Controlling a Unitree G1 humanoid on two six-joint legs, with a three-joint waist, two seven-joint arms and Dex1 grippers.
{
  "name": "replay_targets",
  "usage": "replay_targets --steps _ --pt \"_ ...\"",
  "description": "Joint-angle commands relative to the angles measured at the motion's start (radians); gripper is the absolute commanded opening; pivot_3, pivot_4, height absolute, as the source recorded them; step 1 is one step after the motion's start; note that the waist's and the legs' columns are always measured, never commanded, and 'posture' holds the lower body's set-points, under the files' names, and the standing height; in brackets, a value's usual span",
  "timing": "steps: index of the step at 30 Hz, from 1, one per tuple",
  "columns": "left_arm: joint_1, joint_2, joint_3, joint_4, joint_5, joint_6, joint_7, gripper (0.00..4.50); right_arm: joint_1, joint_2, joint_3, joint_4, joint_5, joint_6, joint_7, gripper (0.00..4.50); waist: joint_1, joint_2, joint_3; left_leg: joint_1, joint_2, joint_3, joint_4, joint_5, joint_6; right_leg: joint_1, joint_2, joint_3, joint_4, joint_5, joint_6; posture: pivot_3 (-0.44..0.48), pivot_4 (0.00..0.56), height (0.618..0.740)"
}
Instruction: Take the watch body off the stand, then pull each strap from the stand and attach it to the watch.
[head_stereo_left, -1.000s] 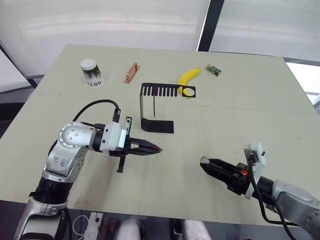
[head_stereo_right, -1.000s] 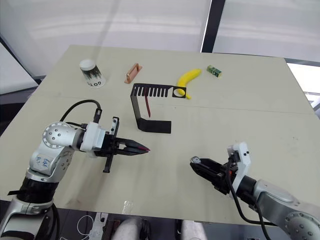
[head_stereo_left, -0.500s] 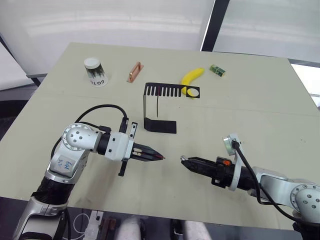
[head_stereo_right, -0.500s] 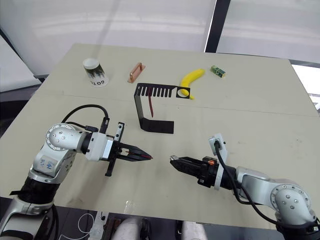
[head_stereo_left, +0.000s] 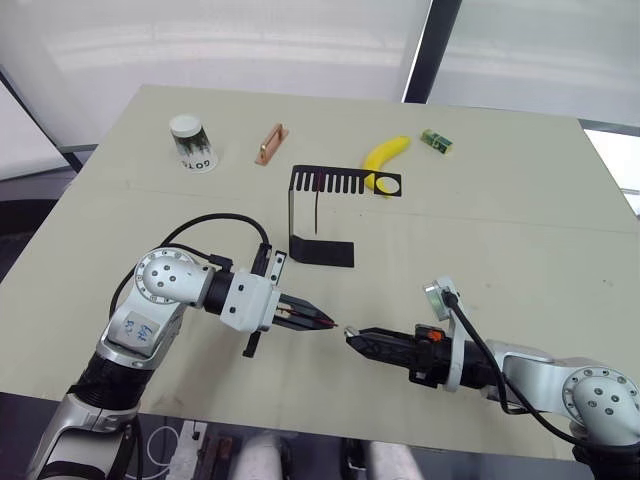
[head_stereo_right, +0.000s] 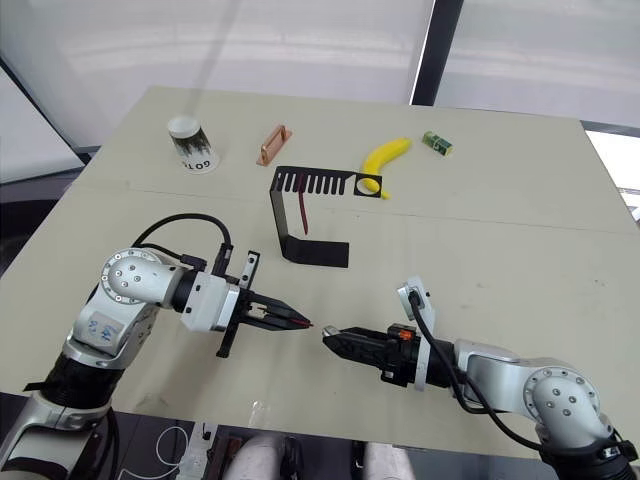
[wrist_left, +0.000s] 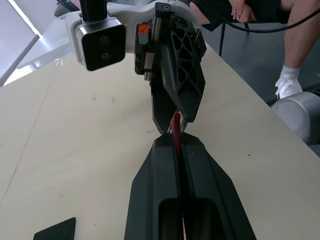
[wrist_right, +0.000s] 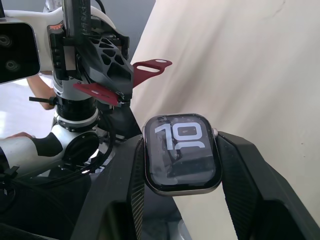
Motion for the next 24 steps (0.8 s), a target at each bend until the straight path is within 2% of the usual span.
replay_targets --steps 1,24 --pt "0.004 0.006 -0.004 -0.056 -0.005 -0.004 0.006 0.0 -0.007 0.001 -0.007 -0.019 0.03 -0.018 -0.006 1.61 0.0 0.0 0.0 0.0 0.0 0.0 0.0 0.0 0.0 0.0 0.0 0.0 0.0 0.0 0.0 0.0 0.15 0.729" --pt "-0.001 0.011 -0.02 -0.021 0.038 -0.038 0.015 0.0 0.007 -0.017 -0.007 -0.03 0.044 -0.026 -0.023 1.61 0.0 0.0 0.0 0.0 0.0 0.0 0.0 0.0 0.0 0.0 0.0 0.0 0.0 0.0 0.0 0.0 0.15 0.729"
